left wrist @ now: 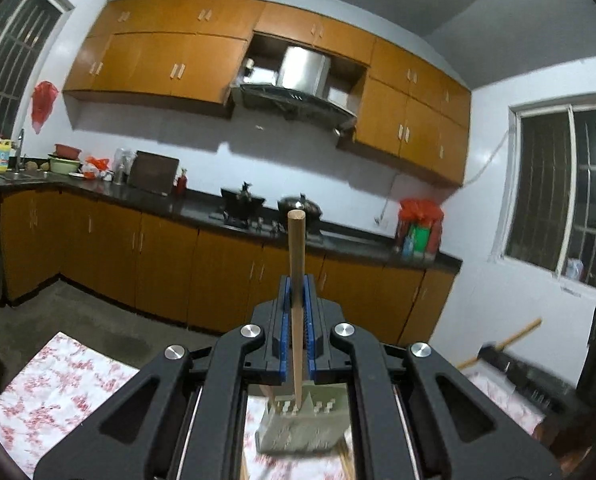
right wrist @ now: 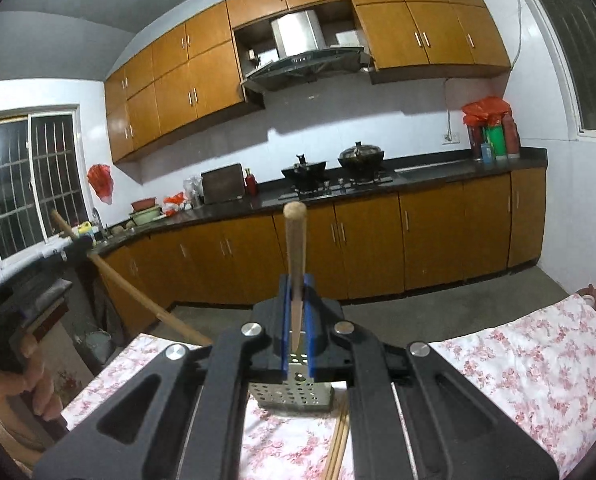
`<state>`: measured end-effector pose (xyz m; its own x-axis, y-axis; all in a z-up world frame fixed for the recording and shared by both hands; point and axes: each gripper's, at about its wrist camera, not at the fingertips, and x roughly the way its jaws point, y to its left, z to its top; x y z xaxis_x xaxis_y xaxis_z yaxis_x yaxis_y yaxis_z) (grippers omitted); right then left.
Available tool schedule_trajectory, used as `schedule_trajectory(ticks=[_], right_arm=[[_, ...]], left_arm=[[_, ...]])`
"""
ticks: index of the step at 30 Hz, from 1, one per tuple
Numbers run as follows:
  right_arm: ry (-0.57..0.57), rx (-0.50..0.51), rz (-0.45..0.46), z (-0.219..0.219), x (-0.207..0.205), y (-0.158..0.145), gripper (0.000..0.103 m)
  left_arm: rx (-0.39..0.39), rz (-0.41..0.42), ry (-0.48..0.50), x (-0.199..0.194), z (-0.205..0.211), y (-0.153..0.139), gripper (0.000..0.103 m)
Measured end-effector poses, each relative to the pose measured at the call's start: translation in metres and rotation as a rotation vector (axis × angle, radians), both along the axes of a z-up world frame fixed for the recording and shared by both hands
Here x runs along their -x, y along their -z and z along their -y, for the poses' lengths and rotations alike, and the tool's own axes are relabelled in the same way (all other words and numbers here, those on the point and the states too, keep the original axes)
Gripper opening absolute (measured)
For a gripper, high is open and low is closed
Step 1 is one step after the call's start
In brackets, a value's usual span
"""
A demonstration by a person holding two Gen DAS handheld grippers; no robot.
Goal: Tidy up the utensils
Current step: 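Lift both chopsticks upright and carry them above the green holder, then open both tools to release the chopsticks into the holder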
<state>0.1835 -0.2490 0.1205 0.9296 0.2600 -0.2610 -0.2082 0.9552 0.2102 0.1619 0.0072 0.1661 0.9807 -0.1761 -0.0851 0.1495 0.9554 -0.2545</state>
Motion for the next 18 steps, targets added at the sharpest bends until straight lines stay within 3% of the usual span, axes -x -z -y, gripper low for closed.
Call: schedule_trajectory(ticks=[6,18], right_arm=[[-0.007,0.022,-0.059,-0.007,-0.026,0.013,0.008],[-0.001,0.052,-0.118,-0.018,-0.048,0.030,0.011]], left_arm=[[-0.019,-0.012,-0.003,-0.021,0.011,0.014,0.007],[-0.069,-0.148,0.052,-0.050,0.029,0.057,0.007]])
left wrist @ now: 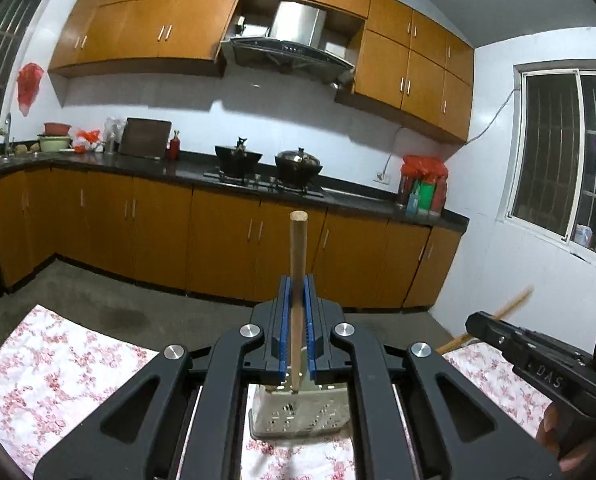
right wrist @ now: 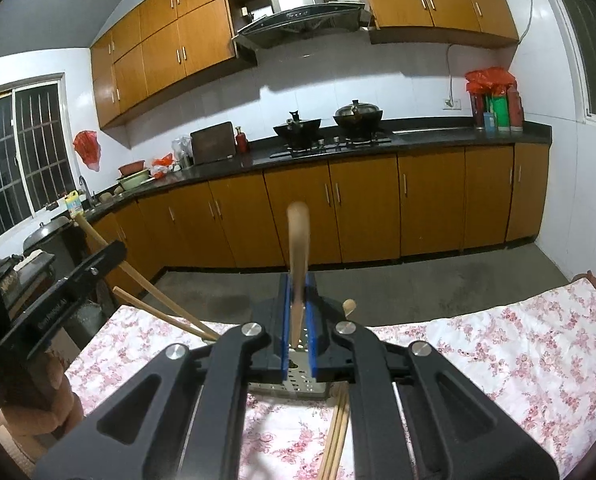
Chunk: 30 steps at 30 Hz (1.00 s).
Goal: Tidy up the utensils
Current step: 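Open both tools to release the chopsticks into the holder, then move both open tools back down to the chopstick bundles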
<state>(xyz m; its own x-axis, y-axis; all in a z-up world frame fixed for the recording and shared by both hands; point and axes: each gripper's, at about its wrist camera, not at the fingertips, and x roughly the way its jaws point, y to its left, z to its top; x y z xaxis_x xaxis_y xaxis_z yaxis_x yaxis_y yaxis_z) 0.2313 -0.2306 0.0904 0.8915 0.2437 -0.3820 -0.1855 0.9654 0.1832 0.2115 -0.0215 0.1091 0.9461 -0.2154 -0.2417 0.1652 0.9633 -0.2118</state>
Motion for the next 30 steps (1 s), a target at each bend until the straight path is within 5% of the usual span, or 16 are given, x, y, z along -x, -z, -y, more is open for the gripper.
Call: schedule_trajectory(ticks=[2,6,16,22,26,30], right_arm=[[0.005,0.004,0.010,0.001,0.002,-0.002,0.016],[0.020,-0.010,0.027,0.009,0.010,-0.007,0.026],[0.116,0.019,0.020,0.040,0.048,0.001,0.036],[0.149,0.031,-0.204,0.060,0.044,0.076,0.036],[0.089,0.028,-0.378,0.047,0.035,0.137,0.020],[0.031,0.038,-0.477,0.024,0.039,0.185,0.014]], left_arm=[[-0.003,-0.003,-0.002,0.001,-0.002,0.000,0.010],[0.020,0.002,-0.012,0.005,-0.010,-0.003,0.035],[0.052,0.038,-0.037,0.040,-0.033,-0.016,0.042],[-0.015,-0.049,-0.121,0.068,-0.057,0.020,0.046],[-0.085,-0.209,-0.143,0.064,-0.061,0.073,0.046],[-0.090,-0.374,-0.127,0.059,-0.065,0.123,0.041]])
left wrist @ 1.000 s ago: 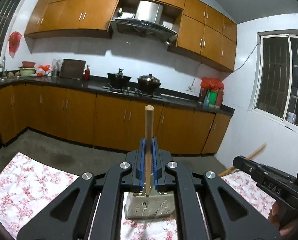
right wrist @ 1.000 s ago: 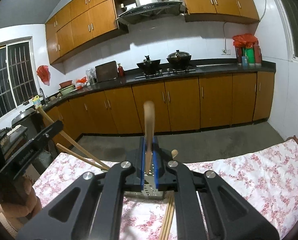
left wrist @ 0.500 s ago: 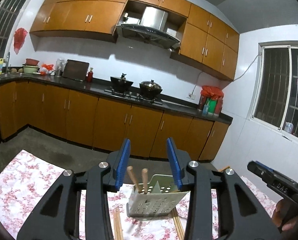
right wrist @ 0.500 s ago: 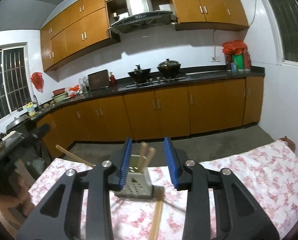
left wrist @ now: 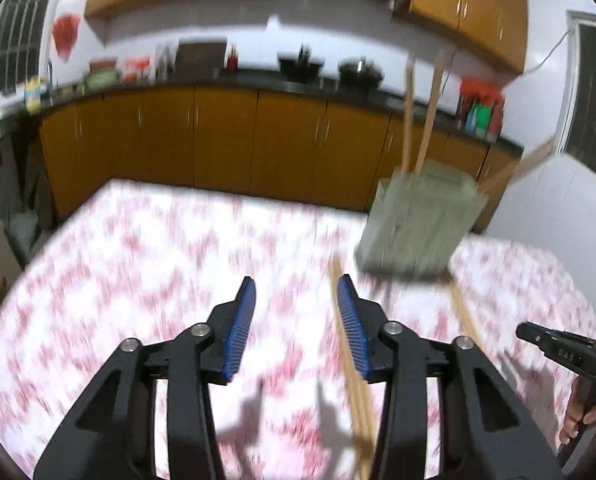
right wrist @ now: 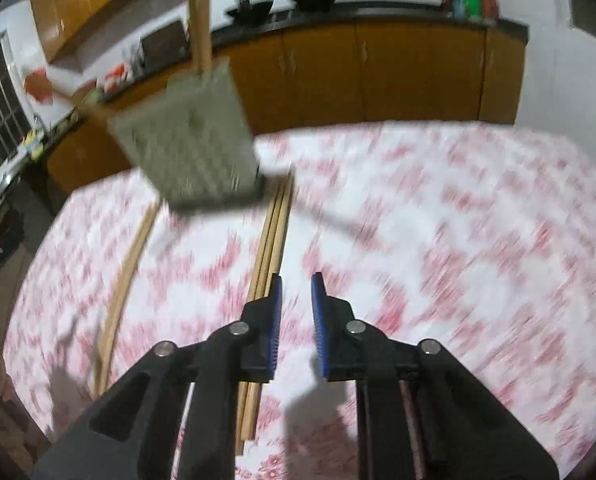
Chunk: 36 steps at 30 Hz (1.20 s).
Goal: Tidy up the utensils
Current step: 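Move both open tools back down to the chopstick bundles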
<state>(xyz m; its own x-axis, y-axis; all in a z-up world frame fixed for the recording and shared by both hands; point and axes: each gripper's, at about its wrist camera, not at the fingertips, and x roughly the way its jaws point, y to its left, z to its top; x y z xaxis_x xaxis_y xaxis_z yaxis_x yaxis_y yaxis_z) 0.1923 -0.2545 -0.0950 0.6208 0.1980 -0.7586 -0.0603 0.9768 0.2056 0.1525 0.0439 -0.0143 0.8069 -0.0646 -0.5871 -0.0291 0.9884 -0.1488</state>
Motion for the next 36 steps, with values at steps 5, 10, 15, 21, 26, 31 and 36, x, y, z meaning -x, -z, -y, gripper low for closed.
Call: schedule_trajectory(ticks=[5,10,15,21,26,31,36], right_arm=[[-0.024,-0.017,-0.037,-0.017,0.004,0.019,0.013],[-0.037,-0.007,-0.048,-0.022,0.003,0.024,0.012],[-0.037,0.004,-0.055,-0.022,-0.001,0.026,0.010],[0.017,0.082,-0.030,-0.017,-0.002,0.026,0.008],[0.079,0.067,-0.035,0.004,-0.004,0.026,0.008],[0.082,0.069,-0.033,0.009,-0.003,0.026,0.008],[0.080,0.091,-0.028,0.008,-0.003,0.025,0.008]], left_arm=[[0.008,-0.098,0.016,0.001,-0.001,0.035,0.037],[0.005,-0.134,0.044,0.005,0.008,0.050,0.037],[0.006,-0.159,0.071,0.006,0.022,0.057,0.036],[0.010,-0.188,0.102,0.004,0.030,0.064,0.029],[0.012,-0.202,0.142,0.006,0.037,0.069,0.024],[-0.006,-0.224,0.171,0.006,0.046,0.073,0.020],[-0.042,-0.240,0.179,0.005,0.051,0.078,0.018]])
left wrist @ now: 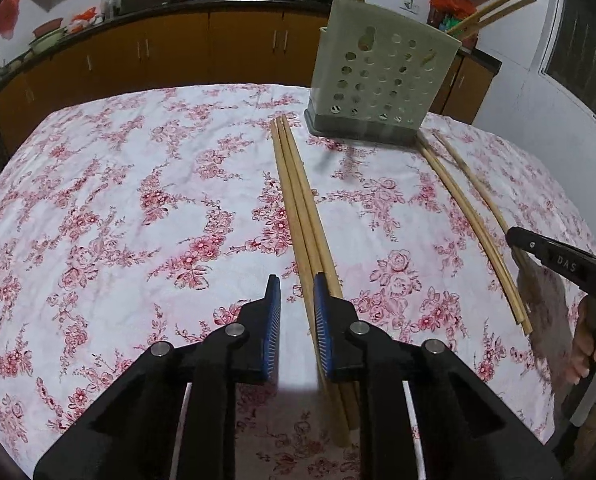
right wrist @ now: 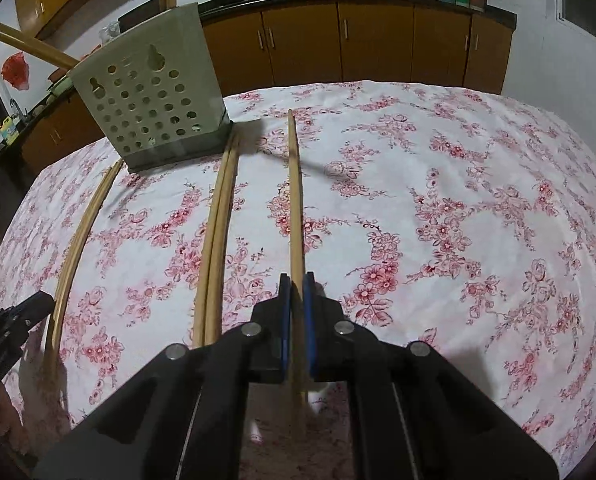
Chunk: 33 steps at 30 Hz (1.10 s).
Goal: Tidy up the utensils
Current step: 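Move both open tools back down to the chopstick bundles, then close the right tool on a chopstick while the left tool grasps another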
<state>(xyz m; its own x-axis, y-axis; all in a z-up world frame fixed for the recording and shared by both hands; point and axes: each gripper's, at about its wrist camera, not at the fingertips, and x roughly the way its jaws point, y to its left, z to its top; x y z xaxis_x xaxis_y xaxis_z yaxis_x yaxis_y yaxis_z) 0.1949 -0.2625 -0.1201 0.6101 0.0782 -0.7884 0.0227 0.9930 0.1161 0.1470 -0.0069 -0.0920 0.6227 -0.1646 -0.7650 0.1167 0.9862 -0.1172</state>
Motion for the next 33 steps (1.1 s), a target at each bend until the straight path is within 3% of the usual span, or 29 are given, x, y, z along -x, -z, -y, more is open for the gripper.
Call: schedule_trajectory(ticks=[11,14,18,24,33], right_arm=[[-0.010,0.007,0.005,0.001,0.005,-0.001,0.012],[-0.035,0.016,0.010,-0.008,0.005,-0.001,0.013],[-0.054,0.050,0.017,-0.015,0.002,-0.001,0.009],[0.024,0.039,0.030,0.004,-0.003,0.000,0.008],[0.019,0.022,0.047,0.006,0.004,0.002,0.009]], left_arm=[[-0.053,-0.005,-0.005,-0.006,0.008,0.004,0.018],[-0.060,-0.001,-0.014,-0.008,0.006,0.005,0.011],[-0.062,-0.008,-0.052,-0.020,-0.009,0.004,0.007],[-0.047,-0.011,-0.109,-0.030,-0.037,0.004,0.008],[-0.032,-0.003,-0.111,-0.030,-0.039,0.002,0.008]])
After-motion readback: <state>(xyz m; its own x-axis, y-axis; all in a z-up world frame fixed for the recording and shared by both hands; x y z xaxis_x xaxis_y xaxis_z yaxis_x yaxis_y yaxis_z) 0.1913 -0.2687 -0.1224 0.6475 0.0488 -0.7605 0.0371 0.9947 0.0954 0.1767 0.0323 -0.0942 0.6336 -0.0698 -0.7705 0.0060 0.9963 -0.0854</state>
